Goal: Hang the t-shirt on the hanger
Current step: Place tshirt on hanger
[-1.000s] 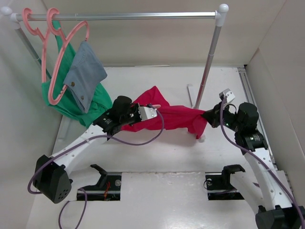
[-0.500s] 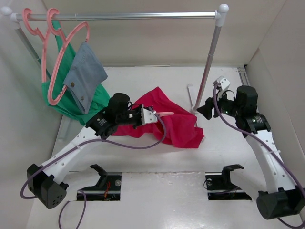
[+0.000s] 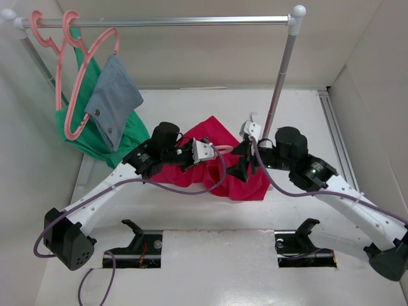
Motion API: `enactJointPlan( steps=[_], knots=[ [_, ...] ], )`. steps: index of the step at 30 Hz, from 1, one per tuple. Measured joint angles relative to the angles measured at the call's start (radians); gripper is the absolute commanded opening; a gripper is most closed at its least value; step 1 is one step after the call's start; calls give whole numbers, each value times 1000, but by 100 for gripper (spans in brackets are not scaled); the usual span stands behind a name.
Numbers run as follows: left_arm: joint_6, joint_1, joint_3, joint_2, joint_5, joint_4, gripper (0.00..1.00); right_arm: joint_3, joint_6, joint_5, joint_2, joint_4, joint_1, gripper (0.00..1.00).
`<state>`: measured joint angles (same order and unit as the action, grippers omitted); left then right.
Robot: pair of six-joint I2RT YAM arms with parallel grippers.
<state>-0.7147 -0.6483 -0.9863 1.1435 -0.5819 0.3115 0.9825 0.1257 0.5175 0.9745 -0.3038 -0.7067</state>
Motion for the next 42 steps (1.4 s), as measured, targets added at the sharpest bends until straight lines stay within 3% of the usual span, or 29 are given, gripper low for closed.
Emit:
enactJointPlan(
  steps=[10, 11, 13, 14, 17, 18, 25, 30, 35, 39, 40, 42],
  knots=[
    [5, 2, -5, 2, -20, 28, 0, 61, -71, -197, 160, 107, -47, 75],
    [5, 2, -5, 1, -21, 31, 0, 66, -77, -207, 168, 110, -46, 72],
    [5, 2, -5, 0, -20, 33, 0, 74, -86, -214, 182, 112, -43, 60],
    [5, 2, -5, 0, -20, 33, 0, 78, -91, -211, 186, 114, -41, 38],
    [6, 5, -5, 0, -20, 28, 0, 89, -97, -163, 193, 127, -46, 2],
    [6, 8, -5, 0, -21, 25, 0, 92, -95, -150, 193, 129, -48, 0],
    [9, 19, -33, -2, -36, 30, 4, 61, -69, -76, 128, 119, 10, 0],
    [0, 31, -92, 4, -17, 48, 16, 59, -31, 34, 16, -19, 225, 0],
    [-9, 80, -114, 45, 24, 84, 16, 124, 37, 102, -73, -235, 426, 0],
    [-10, 117, -122, 97, 52, 97, 31, 185, 86, 152, -61, -355, 473, 0],
    [-11, 124, -123, 103, 56, 105, 40, 190, 96, 169, -52, -373, 480, 0],
    [-13, 135, -131, 111, 59, 132, 45, 192, 113, 196, -32, -398, 490, 0]
  ],
)
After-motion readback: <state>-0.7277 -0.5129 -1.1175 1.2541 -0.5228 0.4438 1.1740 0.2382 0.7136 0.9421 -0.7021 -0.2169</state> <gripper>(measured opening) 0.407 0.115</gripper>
